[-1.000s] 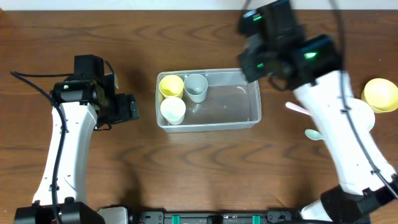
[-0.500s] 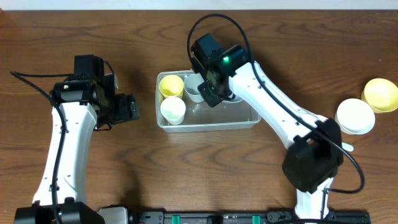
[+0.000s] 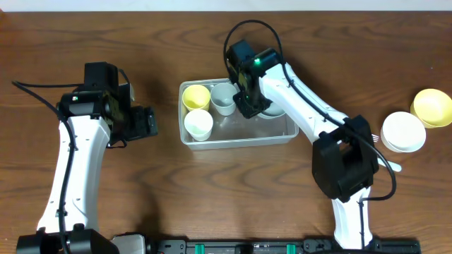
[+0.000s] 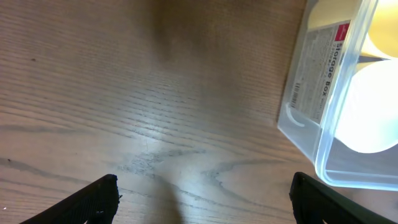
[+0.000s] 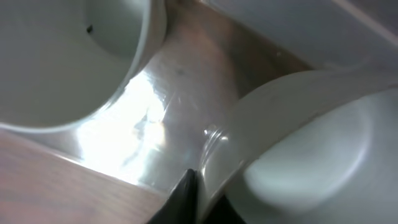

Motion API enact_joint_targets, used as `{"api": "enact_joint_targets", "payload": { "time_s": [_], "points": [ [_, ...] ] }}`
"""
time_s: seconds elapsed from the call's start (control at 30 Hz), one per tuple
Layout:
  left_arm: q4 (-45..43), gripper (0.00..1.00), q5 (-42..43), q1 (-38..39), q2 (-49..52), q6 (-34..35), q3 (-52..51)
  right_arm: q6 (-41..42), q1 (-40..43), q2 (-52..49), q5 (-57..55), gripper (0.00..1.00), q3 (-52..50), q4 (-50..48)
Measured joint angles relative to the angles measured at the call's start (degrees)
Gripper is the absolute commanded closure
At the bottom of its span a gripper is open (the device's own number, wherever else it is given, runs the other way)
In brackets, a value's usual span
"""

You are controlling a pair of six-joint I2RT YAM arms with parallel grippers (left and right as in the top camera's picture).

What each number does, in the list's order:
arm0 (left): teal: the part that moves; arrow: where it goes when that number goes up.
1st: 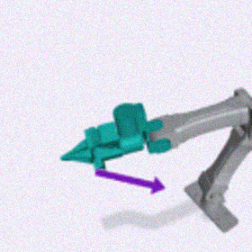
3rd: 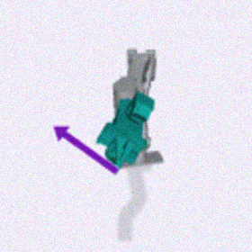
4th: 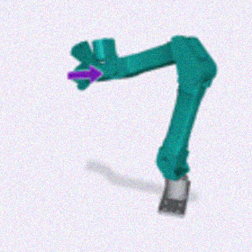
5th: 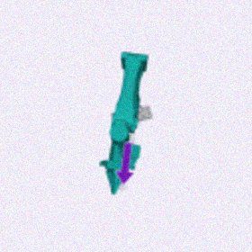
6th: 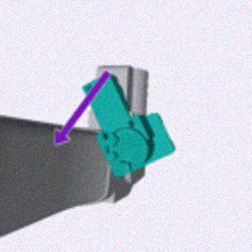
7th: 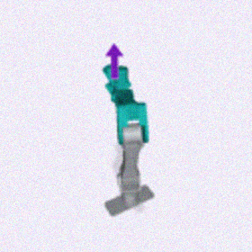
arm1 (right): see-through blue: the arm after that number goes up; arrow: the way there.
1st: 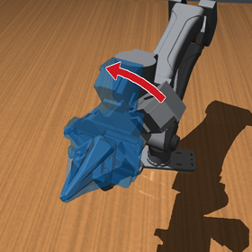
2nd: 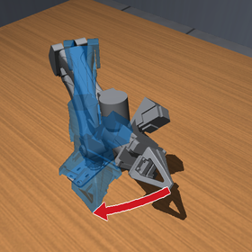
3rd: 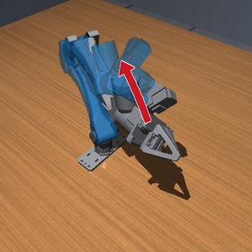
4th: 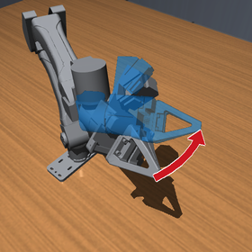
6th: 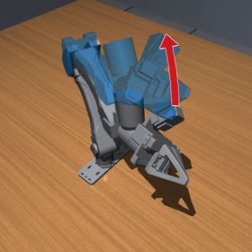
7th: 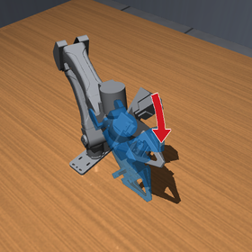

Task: Pack container
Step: 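Carry the grey bowl into the box's right side and release, then return the right gripper and grasp the white bowl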

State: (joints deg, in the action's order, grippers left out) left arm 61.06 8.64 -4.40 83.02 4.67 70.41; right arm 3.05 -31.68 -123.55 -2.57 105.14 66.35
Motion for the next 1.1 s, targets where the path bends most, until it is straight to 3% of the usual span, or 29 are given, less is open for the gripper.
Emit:
{"api": "enact_joint_targets", "payload": {
  "time_s": [0.07, 0.1, 0.5, 0.63, 0.77, 0.93, 1.1],
  "points": [
    [-0.02, 0.12, 0.00, 0.00, 0.00, 0.00, 0.00, -0.33, 0.37, 0.00, 0.02, 0.68, 0.00, -0.02],
    [0.00, 0.12, 0.00, 0.00, 0.00, 0.02, 0.00, -0.17, 0.50, 0.00, -0.02, 0.60, 0.00, 0.02],
    [0.07, 0.12, 0.00, 0.00, 0.00, 0.02, 0.00, 0.46, 1.03, 0.31, -0.33, 0.46, 0.00, 0.81],
    [0.07, 0.12, 0.00, 0.00, 0.00, 0.00, 0.00, 2.32, 3.37, 4.68, -1.29, 0.42, 0.02, 1.36],
    [0.09, 0.12, 0.00, 0.00, 0.00, 0.02, 0.00, 5.95, 10.27, 15.43, -3.04, 0.30, 0.31, 1.33],
    [0.09, 0.12, 0.00, 0.00, 0.00, 0.00, 0.00, 10.12, 25.83, 28.15, -5.11, 0.28, 2.93, 3.72],
    [0.07, 0.12, 0.00, 0.00, 0.00, 0.02, 0.00, 13.35, 38.38, 29.35, -5.81, 0.28, 1.18, 7.32]
  ]
}}
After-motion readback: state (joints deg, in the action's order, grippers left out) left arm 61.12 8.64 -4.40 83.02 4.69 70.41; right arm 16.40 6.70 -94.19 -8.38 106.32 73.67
